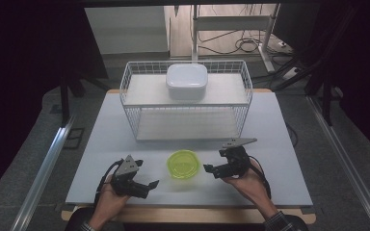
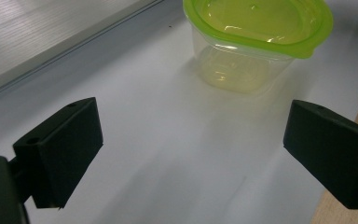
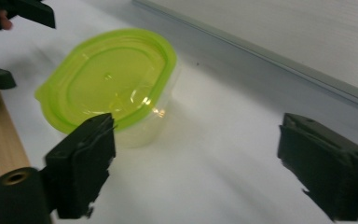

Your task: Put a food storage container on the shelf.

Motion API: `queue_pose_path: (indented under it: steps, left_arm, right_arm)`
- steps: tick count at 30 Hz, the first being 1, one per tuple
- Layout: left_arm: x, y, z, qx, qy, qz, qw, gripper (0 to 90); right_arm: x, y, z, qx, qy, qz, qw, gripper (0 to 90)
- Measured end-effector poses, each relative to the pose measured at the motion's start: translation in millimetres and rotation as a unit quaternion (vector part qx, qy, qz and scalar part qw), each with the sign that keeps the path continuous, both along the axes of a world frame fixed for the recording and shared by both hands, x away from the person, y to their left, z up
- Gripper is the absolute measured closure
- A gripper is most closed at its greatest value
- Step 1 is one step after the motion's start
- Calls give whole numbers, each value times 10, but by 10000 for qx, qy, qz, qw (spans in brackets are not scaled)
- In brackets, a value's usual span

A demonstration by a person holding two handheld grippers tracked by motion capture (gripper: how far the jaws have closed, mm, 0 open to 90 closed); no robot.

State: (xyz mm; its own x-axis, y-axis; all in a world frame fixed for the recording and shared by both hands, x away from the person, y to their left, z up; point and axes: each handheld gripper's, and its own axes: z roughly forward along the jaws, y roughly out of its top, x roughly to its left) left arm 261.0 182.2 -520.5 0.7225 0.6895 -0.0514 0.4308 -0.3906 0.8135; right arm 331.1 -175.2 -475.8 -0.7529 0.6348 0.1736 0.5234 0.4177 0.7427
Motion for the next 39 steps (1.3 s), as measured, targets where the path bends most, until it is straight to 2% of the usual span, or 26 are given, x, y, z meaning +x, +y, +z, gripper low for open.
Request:
queue_pose_path:
  steps: [4,10,17,29,35,39]
  left_arm:
    - [1,0,0,-3,-7,4,10000,43]
    - [1,-5,0,6,-16,4,10000,44]
    - [1,-7,-3,12,-15,0,10000,44]
    - [-2,-15,-7,26,-6,-27,10000,44]
    - [-2,-21,-9,50,6,-56,10000,43]
    - [-3,-25,-12,58,14,-70,10000,44]
  right_arm:
    - [30,26,47,170,83,80,9998,215]
    - [93,83,77,293,253,151,9991,283]
    - [183,177,89,463,420,174,9979,332]
    - [330,288,1,583,893,260,9940,474]
    - [420,290,-74,689,1270,187,9893,556]
    - [487,274,-162,899,1639,188,9822,604]
